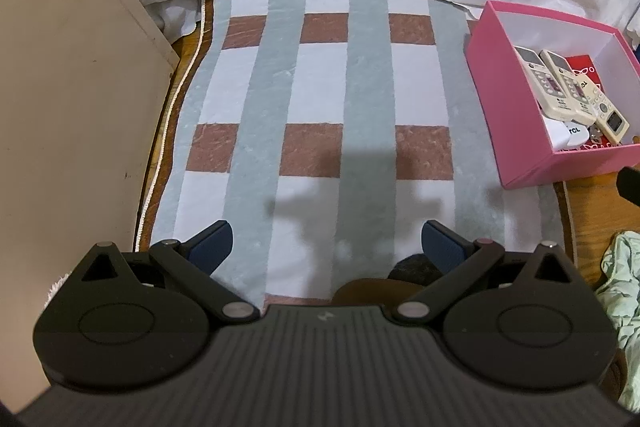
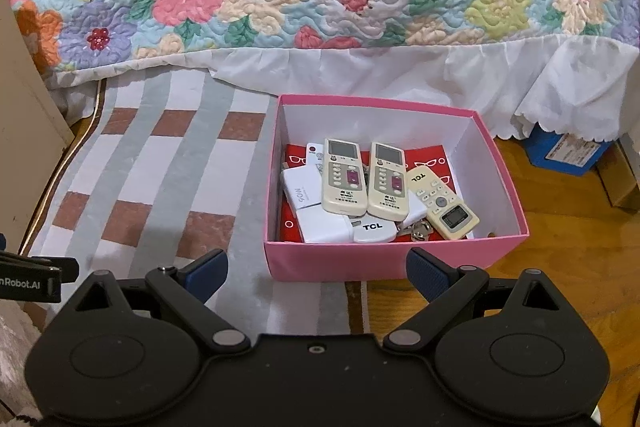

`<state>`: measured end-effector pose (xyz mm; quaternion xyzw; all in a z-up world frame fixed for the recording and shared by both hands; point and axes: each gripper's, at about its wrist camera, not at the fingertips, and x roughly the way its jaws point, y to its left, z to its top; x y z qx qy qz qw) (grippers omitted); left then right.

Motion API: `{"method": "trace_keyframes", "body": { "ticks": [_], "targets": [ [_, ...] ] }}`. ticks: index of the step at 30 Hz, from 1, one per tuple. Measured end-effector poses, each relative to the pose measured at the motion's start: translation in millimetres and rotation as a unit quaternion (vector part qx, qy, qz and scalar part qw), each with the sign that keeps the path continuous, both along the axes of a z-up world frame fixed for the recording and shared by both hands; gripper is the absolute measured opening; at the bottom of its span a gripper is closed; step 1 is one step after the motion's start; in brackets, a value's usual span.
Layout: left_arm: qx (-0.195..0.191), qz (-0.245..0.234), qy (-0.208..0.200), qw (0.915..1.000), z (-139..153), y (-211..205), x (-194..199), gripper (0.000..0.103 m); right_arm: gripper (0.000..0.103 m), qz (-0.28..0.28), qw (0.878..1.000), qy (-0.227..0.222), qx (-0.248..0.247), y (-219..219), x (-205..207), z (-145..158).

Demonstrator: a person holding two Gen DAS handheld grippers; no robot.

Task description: Organize rigid objects

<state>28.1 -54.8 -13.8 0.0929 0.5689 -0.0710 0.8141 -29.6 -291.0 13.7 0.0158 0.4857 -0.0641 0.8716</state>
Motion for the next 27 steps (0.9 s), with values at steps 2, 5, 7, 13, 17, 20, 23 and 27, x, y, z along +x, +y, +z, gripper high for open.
{"method": "trace_keyframes", "body": {
  "ticks": [2,5,7,13,17,20,23,27],
  "targets": [
    [-0.001,-0.003,-0.001,1.0000,0.1,0.8,-0.8,0.102,0.098,0.003,1.000,-0.001,-0.002,1.6,-0.6,0.9],
    [-0.009,-0.007,0.000,0.9999,0.5,1.8,-0.5,0.102,0.098,0.006,1.000,-0.001,-0.005,3.4,-1.4,2.1],
    [-0.015,-0.007,0.001,0.9999,0.6,2.7,-0.7,0.102,0.098,0.007,1.000,-0.002,-0.005,3.8,-1.4,2.5],
    [-0.009,-0.001,-0.010,0.9999,2.9,4.2,0.2,0.102,0.098,0.008,1.000,-0.002,-0.009,4.7,-2.2,3.3],
    [0.003,0.001,-0.021,0.9998,4.9,2.7,-1.5,0.102,0.098,0.009,1.000,-0.003,-0.015,5.9,-3.2,3.4],
    [0.011,-0.001,-0.021,0.9997,4.2,1.4,-1.5,0.102,0.098,0.012,1.000,-0.004,-0.017,6.4,-4.1,3.7],
    [0.011,-0.003,-0.018,0.9998,3.4,1.7,-0.9,0.102,0.098,0.012,1.000,-0.005,-0.018,6.9,-4.0,3.5],
    [0.011,-0.003,-0.021,0.9997,4.1,1.1,-2.2,0.102,0.098,0.012,1.000,-0.005,-0.021,6.7,-4.2,4.2]
  ]
}}
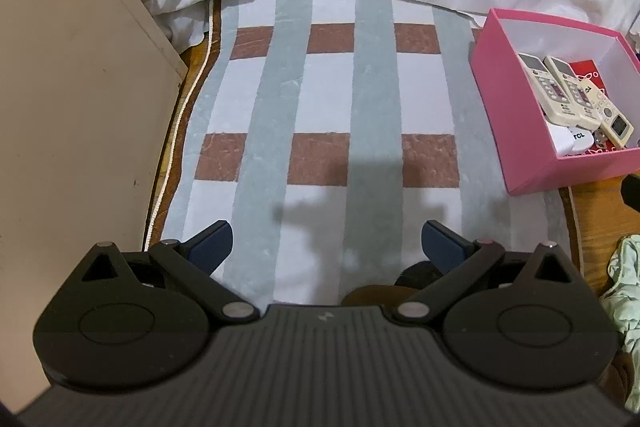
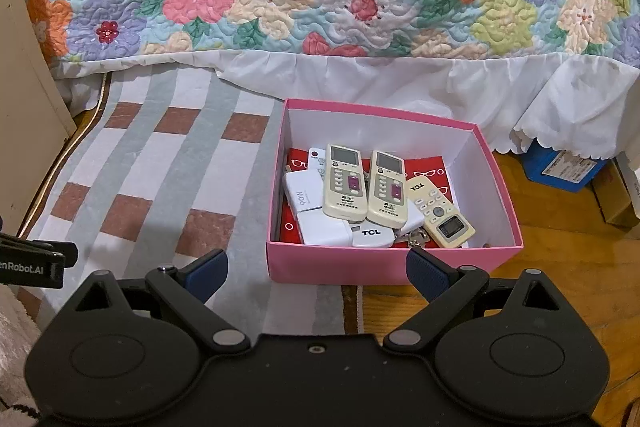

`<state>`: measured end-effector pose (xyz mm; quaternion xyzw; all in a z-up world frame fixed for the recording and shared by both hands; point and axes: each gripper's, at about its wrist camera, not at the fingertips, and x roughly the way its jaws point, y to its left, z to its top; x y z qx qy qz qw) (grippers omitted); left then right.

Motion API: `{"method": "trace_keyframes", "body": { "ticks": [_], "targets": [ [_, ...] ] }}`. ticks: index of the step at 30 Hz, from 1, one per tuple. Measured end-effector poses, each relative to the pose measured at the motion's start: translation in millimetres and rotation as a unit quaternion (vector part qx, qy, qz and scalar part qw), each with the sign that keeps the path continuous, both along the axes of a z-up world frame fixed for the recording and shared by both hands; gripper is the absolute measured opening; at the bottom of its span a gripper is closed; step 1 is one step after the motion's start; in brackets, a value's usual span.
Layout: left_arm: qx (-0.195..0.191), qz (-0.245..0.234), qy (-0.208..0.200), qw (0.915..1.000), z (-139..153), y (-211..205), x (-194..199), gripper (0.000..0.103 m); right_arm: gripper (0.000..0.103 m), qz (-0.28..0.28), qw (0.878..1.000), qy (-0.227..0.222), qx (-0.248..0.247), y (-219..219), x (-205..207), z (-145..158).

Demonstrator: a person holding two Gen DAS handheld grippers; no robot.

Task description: Organize rigid objects

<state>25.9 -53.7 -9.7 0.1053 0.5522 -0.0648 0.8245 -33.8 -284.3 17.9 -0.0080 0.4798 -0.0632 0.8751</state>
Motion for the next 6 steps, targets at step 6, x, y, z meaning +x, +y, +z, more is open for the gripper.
{"method": "trace_keyframes", "body": {
  "ticks": [6],
  "targets": [
    [0.002,-0.002,-0.004,1.0000,1.8,-0.7,-0.1,0.102,0.098,0.004,1.000,-0.001,-0.004,-1.4,-0.5,1.2]
  ]
}}
